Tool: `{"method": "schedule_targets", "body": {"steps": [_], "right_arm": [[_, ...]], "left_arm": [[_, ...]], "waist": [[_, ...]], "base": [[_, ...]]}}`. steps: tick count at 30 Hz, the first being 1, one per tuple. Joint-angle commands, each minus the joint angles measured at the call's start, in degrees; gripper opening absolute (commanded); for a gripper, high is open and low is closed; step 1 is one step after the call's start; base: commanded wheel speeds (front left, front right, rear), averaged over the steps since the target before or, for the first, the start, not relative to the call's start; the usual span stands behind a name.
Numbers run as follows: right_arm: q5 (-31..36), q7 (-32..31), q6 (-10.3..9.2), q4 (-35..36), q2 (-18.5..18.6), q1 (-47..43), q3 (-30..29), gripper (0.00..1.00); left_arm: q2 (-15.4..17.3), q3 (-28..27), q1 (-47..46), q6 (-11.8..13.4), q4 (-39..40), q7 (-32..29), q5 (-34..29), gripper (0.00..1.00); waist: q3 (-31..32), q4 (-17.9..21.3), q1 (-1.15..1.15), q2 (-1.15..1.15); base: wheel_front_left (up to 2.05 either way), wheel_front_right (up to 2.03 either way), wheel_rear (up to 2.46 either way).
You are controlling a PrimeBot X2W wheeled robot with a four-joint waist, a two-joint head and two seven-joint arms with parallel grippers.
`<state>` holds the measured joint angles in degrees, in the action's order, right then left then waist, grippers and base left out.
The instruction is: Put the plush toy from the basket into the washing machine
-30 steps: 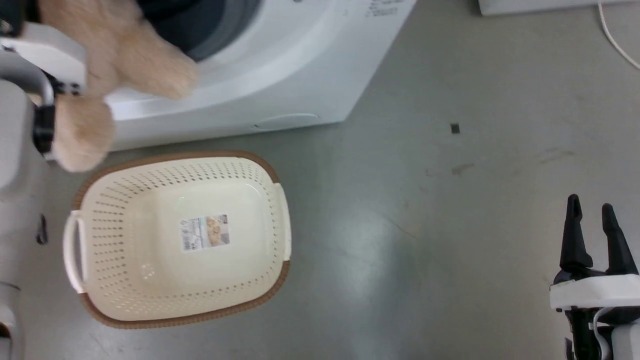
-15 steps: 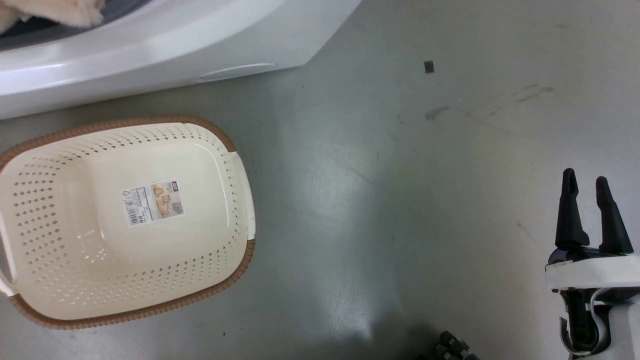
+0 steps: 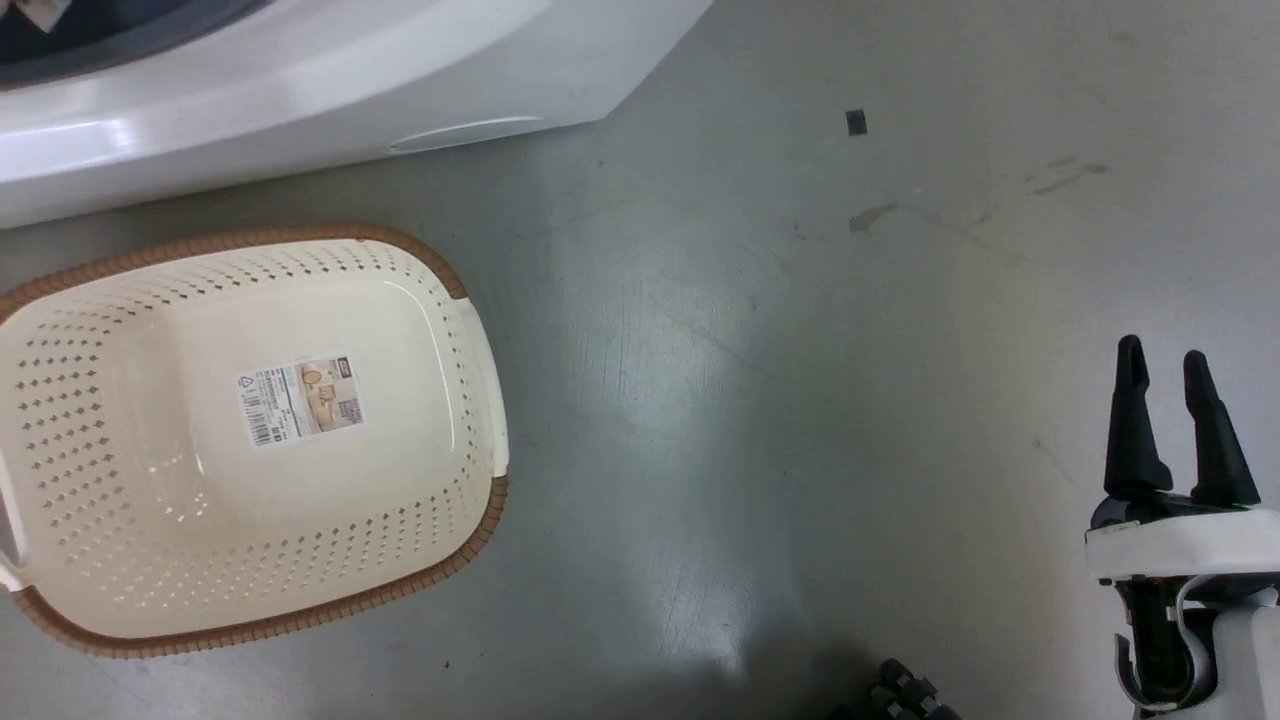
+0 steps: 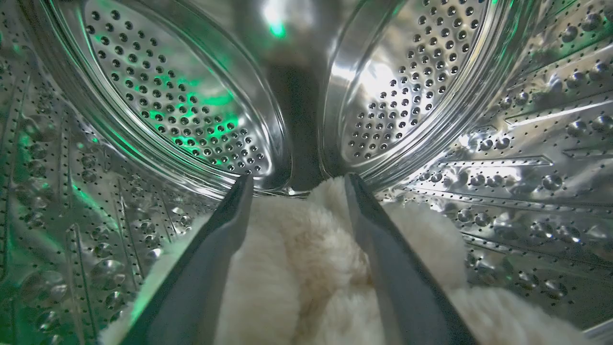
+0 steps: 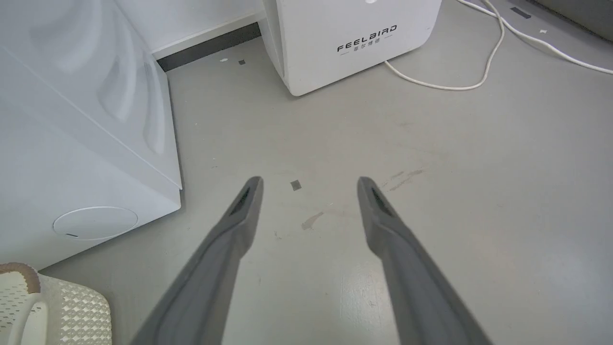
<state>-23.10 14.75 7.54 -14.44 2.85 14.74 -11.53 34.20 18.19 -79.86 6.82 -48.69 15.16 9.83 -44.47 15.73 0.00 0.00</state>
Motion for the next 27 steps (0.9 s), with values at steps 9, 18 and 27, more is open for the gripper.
{"method": "schedule_targets", "body": {"steps": [9,18,27], "right_arm": [[1.62,0.25,-0.05,-0.66,0.03,-0.38,0.03,1.00],[3.16,0.25,-0.05,-2.75,0.03,-2.22,0.50,1.00],[4.43,0.25,-0.05,-4.09,0.03,-4.84,-0.25,1.00]], "left_arm": [[-2.65,-1.35,7.53,-1.13,0.44,-0.16,2.72,1.00],[-3.41,-3.74,13.84,-2.61,2.64,-0.16,3.92,1.00],[-6.72,-6.10,22.73,-2.59,6.24,-0.16,4.12,1.00]], "waist": [[5.54,-2.74,0.00,0.00],[11.33,-4.04,0.00,0.00],[16.94,-5.78,0.00,0.00]], "base": [[0.00,0.00,0.00],[0.00,0.00,0.00],[0.00,0.00,0.00]]}}
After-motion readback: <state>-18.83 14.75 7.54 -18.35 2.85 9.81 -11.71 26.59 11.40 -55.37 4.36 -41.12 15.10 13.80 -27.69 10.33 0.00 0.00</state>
